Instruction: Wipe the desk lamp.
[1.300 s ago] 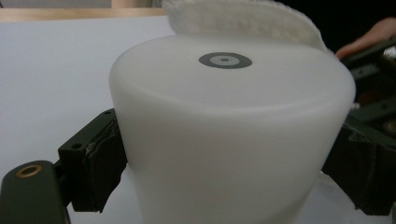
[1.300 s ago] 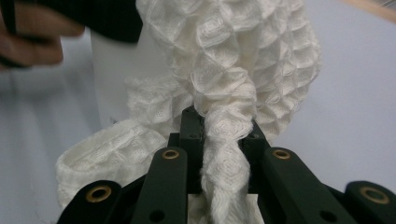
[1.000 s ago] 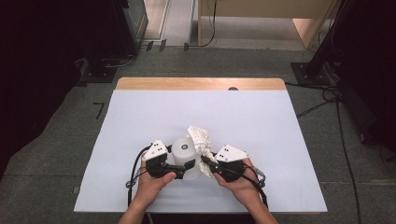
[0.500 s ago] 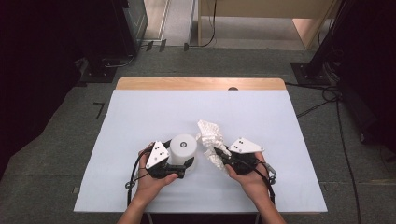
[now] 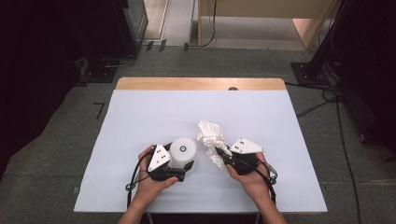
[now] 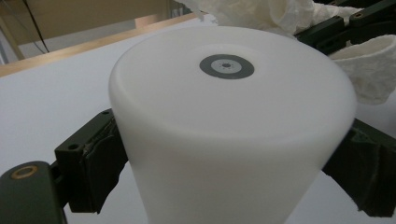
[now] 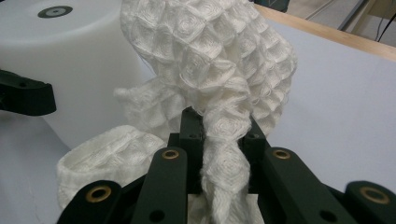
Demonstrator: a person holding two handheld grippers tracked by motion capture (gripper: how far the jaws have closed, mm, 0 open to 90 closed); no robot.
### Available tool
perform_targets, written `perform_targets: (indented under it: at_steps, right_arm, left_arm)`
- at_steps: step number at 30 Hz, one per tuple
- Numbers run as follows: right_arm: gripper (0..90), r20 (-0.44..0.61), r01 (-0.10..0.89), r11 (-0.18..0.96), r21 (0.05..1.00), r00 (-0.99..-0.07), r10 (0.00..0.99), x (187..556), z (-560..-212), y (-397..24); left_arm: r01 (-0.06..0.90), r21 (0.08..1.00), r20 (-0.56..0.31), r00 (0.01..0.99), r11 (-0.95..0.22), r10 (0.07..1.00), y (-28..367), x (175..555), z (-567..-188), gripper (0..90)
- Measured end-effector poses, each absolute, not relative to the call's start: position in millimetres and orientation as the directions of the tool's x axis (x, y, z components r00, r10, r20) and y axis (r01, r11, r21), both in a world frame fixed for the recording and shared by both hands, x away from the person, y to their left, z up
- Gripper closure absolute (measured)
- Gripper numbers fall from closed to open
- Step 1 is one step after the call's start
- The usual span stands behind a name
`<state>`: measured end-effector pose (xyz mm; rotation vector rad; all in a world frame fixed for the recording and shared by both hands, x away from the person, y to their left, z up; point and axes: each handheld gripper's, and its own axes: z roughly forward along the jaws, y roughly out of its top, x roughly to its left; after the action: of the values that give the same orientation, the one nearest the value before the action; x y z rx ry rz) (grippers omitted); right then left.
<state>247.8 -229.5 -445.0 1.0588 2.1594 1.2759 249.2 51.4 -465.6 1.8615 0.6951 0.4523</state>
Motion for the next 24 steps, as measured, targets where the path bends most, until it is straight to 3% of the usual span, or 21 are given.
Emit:
perform_targets:
  at_steps: [5, 15, 20, 24]
  right_arm:
    - [77.2, 0.031, 0.401, 0.282, 0.871, -0.618, 0.785, 247.3, -444.2, -231.9]
    - [77.2, 0.023, 0.394, 0.287, 0.873, -0.621, 0.783, 247.8, -444.4, -230.8]
    - [77.1, 0.022, 0.396, 0.289, 0.872, -0.621, 0.784, 247.2, -445.2, -230.3]
    - [77.2, 0.020, 0.385, 0.285, 0.878, -0.624, 0.781, 245.5, -443.5, -229.1]
  left_arm:
    - [0.273, 0.927, -0.015, 0.713, -0.258, 0.701, 46.3, 241.4, -463.3, 5.4]
    - [0.371, 0.904, -0.019, 0.528, -0.211, 0.849, 23.6, 234.6, -462.4, 4.9]
    - [0.398, 0.895, -0.044, 0.530, -0.203, 0.847, 23.2, 235.0, -462.4, 7.6]
    - [0.385, 0.898, -0.058, 0.586, -0.215, 0.808, 31.8, 239.0, -460.8, 8.4]
